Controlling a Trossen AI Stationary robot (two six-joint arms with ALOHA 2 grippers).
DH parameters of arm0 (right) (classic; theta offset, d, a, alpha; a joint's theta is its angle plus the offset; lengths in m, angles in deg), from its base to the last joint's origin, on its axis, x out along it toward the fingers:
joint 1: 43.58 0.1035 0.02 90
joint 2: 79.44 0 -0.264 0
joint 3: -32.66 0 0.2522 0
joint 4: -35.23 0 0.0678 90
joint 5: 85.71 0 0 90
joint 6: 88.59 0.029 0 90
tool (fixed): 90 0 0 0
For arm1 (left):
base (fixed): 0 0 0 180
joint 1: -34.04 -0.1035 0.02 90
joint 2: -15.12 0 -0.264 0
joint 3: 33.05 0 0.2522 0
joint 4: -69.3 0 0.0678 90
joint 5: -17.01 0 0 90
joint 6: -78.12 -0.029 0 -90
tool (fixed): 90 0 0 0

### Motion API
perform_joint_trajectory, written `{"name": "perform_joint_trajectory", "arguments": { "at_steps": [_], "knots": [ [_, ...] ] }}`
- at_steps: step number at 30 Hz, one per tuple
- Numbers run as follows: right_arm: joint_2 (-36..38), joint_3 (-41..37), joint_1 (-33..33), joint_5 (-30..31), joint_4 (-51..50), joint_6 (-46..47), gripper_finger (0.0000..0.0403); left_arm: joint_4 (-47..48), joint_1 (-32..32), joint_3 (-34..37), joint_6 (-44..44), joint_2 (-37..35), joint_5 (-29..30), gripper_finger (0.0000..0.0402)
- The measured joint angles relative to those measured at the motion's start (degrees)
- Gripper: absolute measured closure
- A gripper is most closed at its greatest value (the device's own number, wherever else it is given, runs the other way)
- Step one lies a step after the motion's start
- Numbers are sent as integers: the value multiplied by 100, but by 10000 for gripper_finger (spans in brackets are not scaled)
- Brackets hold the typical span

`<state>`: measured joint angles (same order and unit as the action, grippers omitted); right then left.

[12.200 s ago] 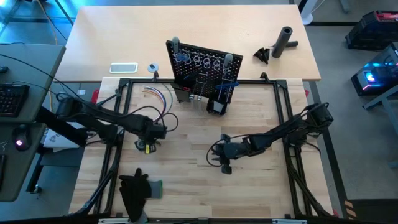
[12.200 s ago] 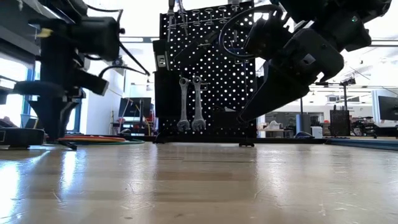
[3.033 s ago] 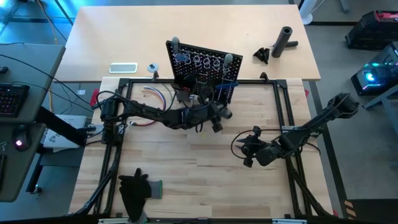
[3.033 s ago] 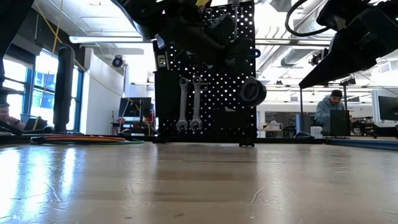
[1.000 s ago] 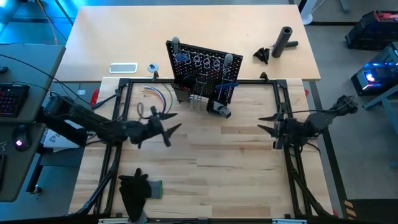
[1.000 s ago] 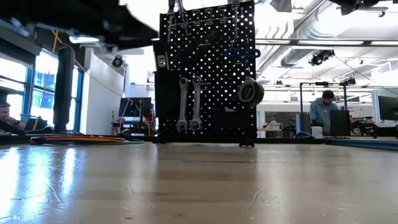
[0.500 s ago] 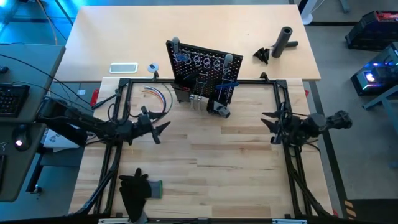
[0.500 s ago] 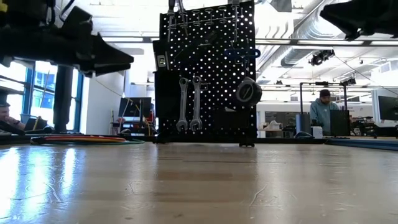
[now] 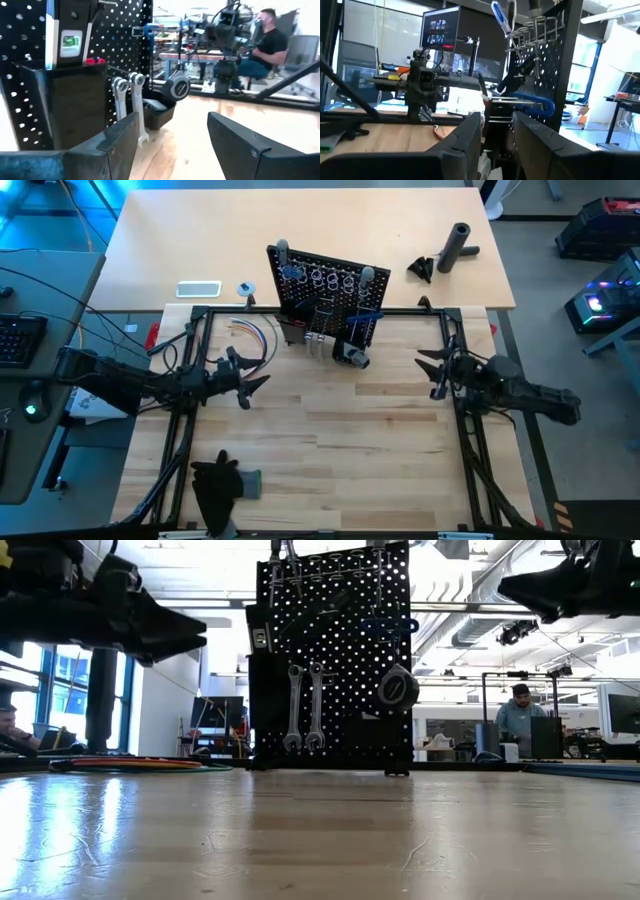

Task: Hang tools onto peg board
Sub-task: Return to Home Position

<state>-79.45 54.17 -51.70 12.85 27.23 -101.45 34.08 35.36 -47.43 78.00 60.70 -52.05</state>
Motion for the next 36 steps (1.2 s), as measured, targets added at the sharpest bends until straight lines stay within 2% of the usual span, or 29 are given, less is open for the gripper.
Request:
{"name": "perform_joint_trajectory", "arguments": {
  "at_steps": [6, 13, 22, 27, 33, 36],
  "knots": [
    [-2, 0, -976, -1010, -407, 555, 293, 528, -61, 0, 251, -383, -326, 174],
    [-4, 0, -1574, -1587, -1106, 1207, 293, 1512, -50, 0, 350, -1106, -351, 174],
    [-4, -14, -1705, -1657, -1195, 1153, 293, 2697, -48, 0, 315, -2397, -237, 174],
    [-4, -351, -1703, -1633, -1096, 1134, 293, 3558, -48, 0, 350, -3173, -234, 174],
    [-113, -637, -1703, -646, -666, 1383, 293, 4260, -48, 0, 110, -3786, -221, 174],
    [-118, -640, -1703, -464, -634, 1397, 293, 4327, -48, 0, 100, -3871, -215, 174]
  ]
}}
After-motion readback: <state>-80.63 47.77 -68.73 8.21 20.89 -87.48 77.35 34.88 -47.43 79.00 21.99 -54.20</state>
